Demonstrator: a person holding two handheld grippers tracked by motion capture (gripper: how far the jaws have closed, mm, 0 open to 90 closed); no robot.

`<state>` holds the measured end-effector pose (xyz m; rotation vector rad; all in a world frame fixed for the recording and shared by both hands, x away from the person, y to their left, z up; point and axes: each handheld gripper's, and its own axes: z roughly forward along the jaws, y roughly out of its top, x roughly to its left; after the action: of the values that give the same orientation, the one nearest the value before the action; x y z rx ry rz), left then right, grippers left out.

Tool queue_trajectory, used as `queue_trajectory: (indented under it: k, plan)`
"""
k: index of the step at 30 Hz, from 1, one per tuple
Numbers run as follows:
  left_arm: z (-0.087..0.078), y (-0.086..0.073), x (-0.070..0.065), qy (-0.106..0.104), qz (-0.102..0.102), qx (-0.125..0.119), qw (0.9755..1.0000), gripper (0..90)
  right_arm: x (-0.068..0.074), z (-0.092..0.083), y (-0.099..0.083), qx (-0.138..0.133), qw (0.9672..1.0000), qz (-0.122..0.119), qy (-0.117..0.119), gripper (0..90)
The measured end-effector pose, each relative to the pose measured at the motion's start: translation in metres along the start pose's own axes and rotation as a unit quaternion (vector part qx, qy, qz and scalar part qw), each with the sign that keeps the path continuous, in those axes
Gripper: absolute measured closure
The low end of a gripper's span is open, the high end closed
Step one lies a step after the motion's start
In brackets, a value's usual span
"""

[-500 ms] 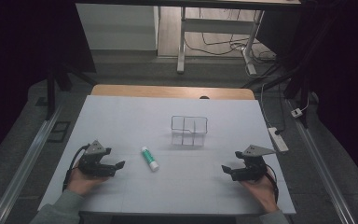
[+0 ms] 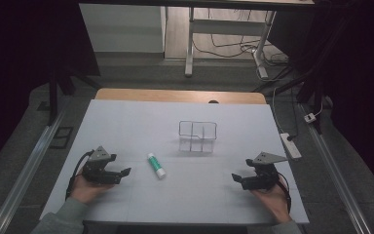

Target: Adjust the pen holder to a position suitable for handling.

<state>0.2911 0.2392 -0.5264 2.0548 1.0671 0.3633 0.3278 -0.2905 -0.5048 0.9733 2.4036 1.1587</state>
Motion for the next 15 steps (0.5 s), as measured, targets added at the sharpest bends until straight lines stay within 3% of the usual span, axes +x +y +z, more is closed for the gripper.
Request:
queue_trajectory:
  k: [15]
  plan:
    - [-0.0013,-0.0008,-0.0024,0.004,0.004,-0.001,1.0,17.1,0.0001,0.002,0.0063,-0.006,1.0,0.0,-0.002,15.1]
